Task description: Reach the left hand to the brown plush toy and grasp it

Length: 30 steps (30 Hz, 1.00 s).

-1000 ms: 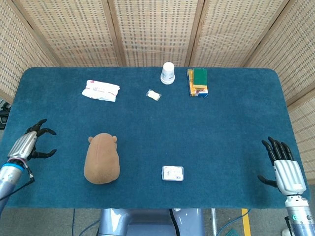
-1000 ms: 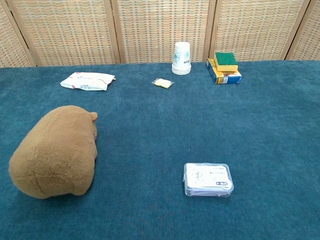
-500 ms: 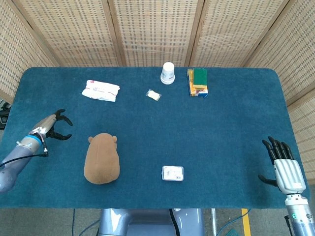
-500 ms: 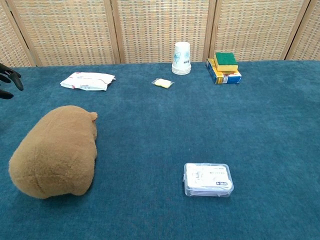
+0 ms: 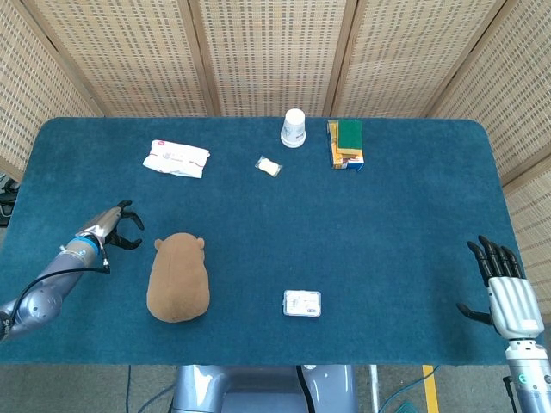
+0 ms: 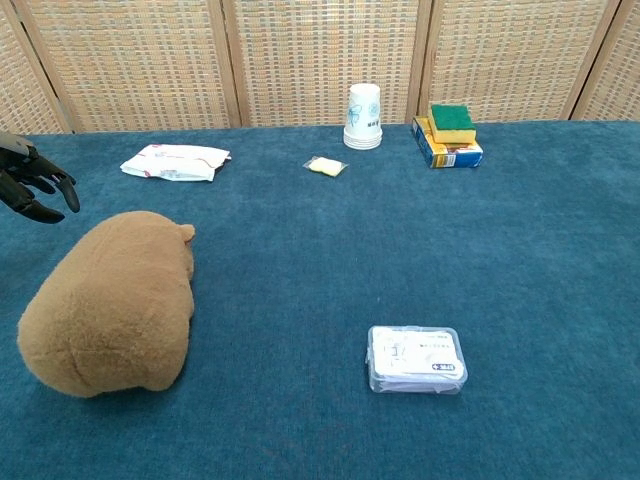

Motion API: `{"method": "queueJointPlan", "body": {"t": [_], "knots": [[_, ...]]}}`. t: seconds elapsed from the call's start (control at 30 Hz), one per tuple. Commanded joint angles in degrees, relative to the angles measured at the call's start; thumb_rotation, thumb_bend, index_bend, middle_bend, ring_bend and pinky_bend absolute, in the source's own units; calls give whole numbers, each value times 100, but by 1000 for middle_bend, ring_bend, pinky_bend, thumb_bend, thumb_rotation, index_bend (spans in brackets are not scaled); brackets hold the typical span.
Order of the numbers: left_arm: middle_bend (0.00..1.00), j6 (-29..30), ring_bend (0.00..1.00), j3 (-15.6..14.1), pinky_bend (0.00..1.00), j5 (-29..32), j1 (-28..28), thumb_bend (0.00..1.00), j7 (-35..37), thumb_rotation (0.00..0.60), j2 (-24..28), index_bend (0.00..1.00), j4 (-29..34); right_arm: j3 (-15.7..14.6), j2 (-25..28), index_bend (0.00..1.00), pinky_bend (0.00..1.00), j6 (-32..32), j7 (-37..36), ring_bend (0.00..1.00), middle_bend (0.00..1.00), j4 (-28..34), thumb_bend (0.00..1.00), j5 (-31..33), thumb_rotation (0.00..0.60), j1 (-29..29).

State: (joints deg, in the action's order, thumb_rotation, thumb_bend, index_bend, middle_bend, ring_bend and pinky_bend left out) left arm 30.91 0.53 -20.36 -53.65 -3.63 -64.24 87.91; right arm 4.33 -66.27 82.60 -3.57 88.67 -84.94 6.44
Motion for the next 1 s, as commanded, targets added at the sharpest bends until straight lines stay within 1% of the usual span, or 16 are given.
{"method": "queueJointPlan", "body": {"t": [0.03,0.27,0.8,1.0], "knots": [[0,87,0,-74,0,144,-99,383,-74,600,-96,432,43,2,13,0,0,14,-24,0,0,12,139,-4,600,-7],[0,169,0,-130,0,253,-235,384,-171,600,-204,435,126,13,30,0,0,6,-79,0,0,8,139,18,600,-10],[0,303,0,-129,0,323,-334,383,-203,600,-483,448,127,24,62,0,0,16,-162,0,0,10,139,19,600,-16],[0,361,0,-102,0,322,-349,410,-200,600,-529,469,155,34,73,0,0,24,-201,0,0,0,139,30,600,-21]]}}
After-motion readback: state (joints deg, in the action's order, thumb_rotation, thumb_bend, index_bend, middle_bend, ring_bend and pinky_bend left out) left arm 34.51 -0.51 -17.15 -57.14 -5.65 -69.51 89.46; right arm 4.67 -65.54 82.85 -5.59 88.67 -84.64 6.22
